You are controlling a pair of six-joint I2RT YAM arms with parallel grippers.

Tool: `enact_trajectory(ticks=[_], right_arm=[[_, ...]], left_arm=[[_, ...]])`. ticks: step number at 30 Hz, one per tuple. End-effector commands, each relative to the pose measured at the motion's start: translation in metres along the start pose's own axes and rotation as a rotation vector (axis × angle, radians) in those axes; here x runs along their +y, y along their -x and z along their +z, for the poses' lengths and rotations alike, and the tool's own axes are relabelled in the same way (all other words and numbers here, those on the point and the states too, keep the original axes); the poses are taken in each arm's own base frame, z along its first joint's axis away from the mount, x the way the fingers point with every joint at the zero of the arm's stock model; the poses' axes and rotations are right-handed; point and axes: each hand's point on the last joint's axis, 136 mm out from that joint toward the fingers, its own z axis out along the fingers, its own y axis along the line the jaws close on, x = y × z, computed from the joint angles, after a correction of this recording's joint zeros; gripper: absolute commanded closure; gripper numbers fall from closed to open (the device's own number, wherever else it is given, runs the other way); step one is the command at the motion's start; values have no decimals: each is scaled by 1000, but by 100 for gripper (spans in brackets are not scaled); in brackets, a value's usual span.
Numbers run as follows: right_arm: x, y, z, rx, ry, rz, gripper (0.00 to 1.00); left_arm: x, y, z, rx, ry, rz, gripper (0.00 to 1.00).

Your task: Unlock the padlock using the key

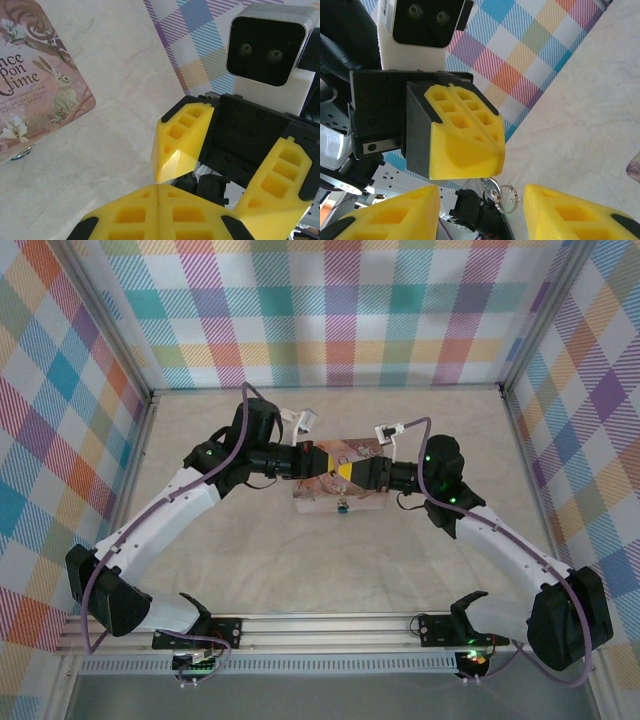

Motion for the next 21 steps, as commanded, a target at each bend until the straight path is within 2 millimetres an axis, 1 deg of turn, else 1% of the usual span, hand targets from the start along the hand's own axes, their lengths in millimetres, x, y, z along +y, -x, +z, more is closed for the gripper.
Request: enact_trajectory(ticks=[1, 5, 8, 12, 14, 16, 17, 18, 21], right_arm=[[10, 2, 7, 11, 38, -46, 52], [11, 2, 9, 11, 43, -51, 52], [13, 1, 10, 18, 54, -54, 54], [15, -1, 11, 20, 57, -57, 61], [15, -1, 10, 16, 58, -59, 63], [17, 0, 10, 10, 66, -63, 62], [18, 1, 10, 9, 70, -66, 58], [19, 1, 10, 8, 71, -67, 57], [22, 2, 11, 10, 77, -73, 57]], left_arm=[[-13, 2, -10, -30, -47, 14, 100], [-13, 3, -12, -40, -45, 13, 100], [-14, 3, -13, -46, -48, 14, 100], [-15, 4, -14, -51, -53, 13, 100], [-17, 4, -14, -51, -61, 10, 100], [-18, 4, -13, -48, -73, 7, 100], [-18, 4, -13, -48, -73, 5, 100], [-18, 3, -14, -48, -74, 4, 100], [-19, 3, -14, -50, -77, 2, 100]])
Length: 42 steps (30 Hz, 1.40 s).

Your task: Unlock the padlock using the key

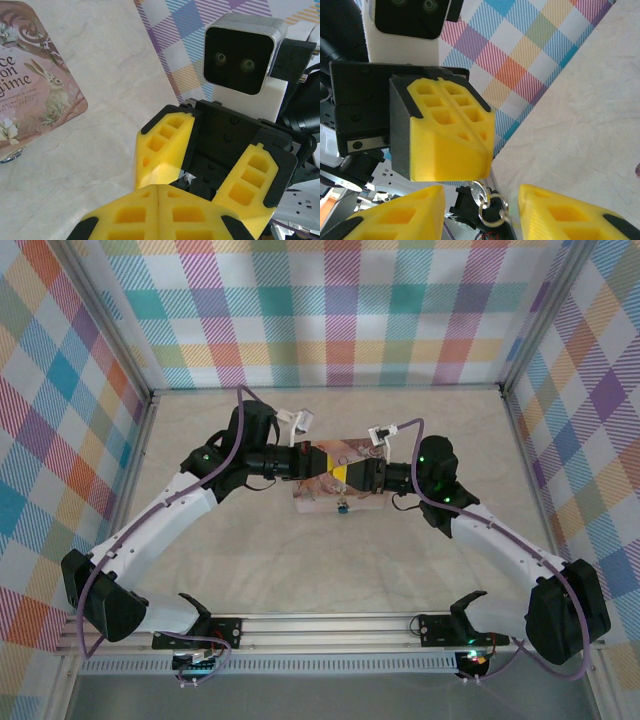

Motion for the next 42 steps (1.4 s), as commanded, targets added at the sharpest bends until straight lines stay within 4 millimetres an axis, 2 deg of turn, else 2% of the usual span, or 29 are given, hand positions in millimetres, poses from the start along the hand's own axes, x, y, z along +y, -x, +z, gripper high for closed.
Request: enact_trajectory(ticks=[1, 9, 12, 14, 16, 19, 23, 28, 30, 31, 32, 35, 38, 42], right_arm=[[21, 9, 2, -9, 55, -68, 57], [22, 5, 5, 13, 67, -69, 60], [22, 5, 5, 13, 63, -70, 66], [21, 5, 5, 11, 59, -74, 75], [21, 6, 5, 7, 55, -74, 77], [19, 7, 6, 6, 48, -72, 88], [17, 6, 7, 9, 48, -70, 98], [17, 6, 6, 4, 44, -76, 100], [18, 6, 4, -1, 37, -81, 100], [18, 7, 4, -5, 32, -82, 100], [18, 7, 3, -9, 26, -83, 100], [18, 7, 1, -20, 14, -85, 100], [20, 9, -2, -43, 4, -91, 100], [23, 14, -5, -76, -3, -98, 100]], left_arm=[[-14, 3, -9, -25, -48, 14, 100], [-17, 6, -11, -38, -53, 20, 100], [-18, 6, -11, -38, -58, 22, 100], [-18, 6, -10, -35, -61, 20, 100], [-19, 6, -10, -34, -65, 20, 100], [-19, 5, -11, -32, -69, 19, 100], [-20, 4, -13, -39, -69, 24, 100], [-19, 7, -16, -57, -52, 24, 99], [-15, 10, -18, -79, -29, 19, 77], [-12, 12, -20, -94, -15, 13, 61], [-10, 15, -23, -114, -2, 7, 54], [-7, 21, -33, -167, 2, -10, 45], [-6, 21, -38, -194, -3, -13, 44], [-9, 20, -36, -203, -48, -25, 46]])
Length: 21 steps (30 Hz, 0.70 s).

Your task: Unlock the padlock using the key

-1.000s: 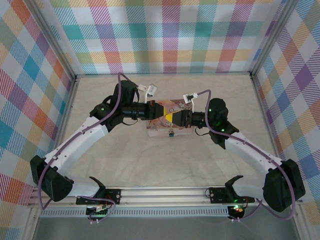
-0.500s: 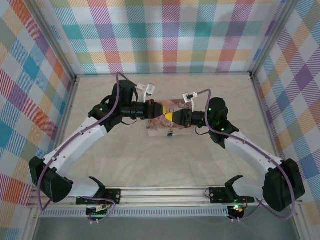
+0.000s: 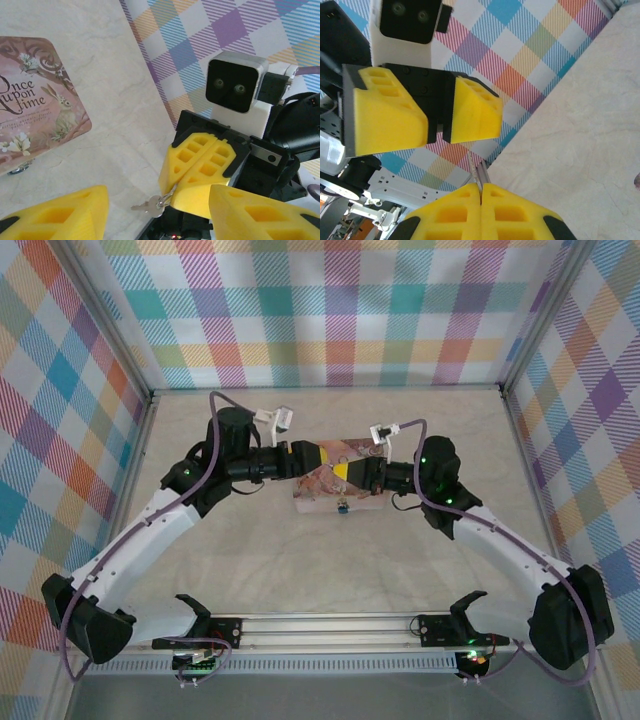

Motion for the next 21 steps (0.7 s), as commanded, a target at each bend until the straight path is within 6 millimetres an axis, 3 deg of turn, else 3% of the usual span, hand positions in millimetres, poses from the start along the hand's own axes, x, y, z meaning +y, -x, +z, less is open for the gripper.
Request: enact_trajectory(ticks=[1, 5, 12, 21], right_arm=[[14, 9, -3, -44, 16, -50, 100], [15, 10, -3, -55, 29, -39, 100], [18, 11, -1, -64, 52, -27, 100], [13, 15, 1, -96, 51, -7, 100]], left_arm=[[-9, 10, -2, -54, -65, 1, 46], [-16, 12, 0, -73, -120, -9, 42], [-29, 11, 7, -86, -193, -5, 43], [-35, 5, 13, -64, -212, 7, 66]])
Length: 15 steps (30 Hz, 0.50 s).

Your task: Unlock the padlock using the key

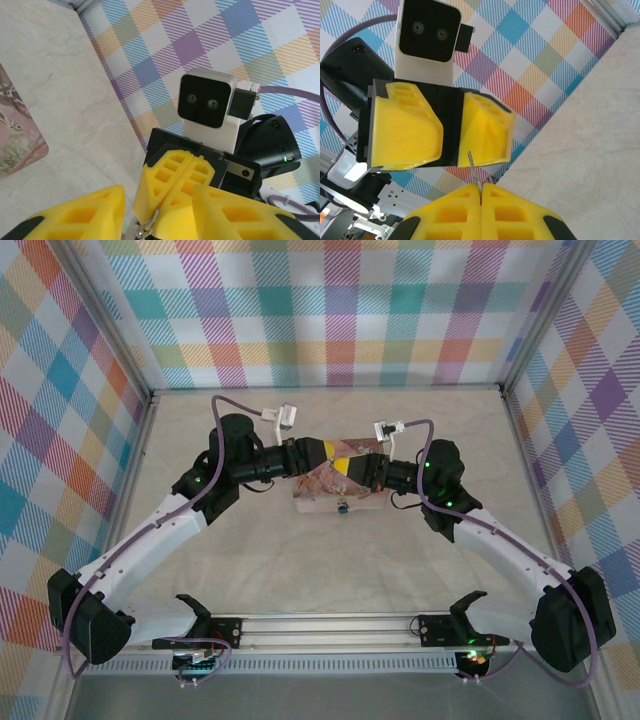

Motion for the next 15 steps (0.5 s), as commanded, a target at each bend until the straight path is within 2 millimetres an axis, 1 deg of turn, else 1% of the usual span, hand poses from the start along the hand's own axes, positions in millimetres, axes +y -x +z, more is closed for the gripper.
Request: enact_trajectory(ticks=[1, 2, 4, 6, 10, 14, 15], right_arm=[[2, 3, 2, -26, 18, -8, 100], [1, 3, 2, -25, 17, -6, 100], [-1, 2, 2, -26, 14, -1, 100], [-2, 2, 2, -31, 11, 2, 100], [-3, 2, 0, -42, 2, 7, 100], [-2, 1, 0, -38, 6, 6, 100], [-2, 1, 0, -37, 5, 7, 100]], left_arm=[[-11, -1, 2, -1, -43, 30, 71], [-11, 0, 1, -3, -43, 31, 74], [-11, 0, 1, -6, -40, 33, 77], [-12, 0, 0, -8, -40, 35, 82], [-11, 0, 0, -10, -29, 37, 88], [-11, 1, 1, -11, -25, 41, 100], [-10, 0, 1, -8, -20, 41, 100]])
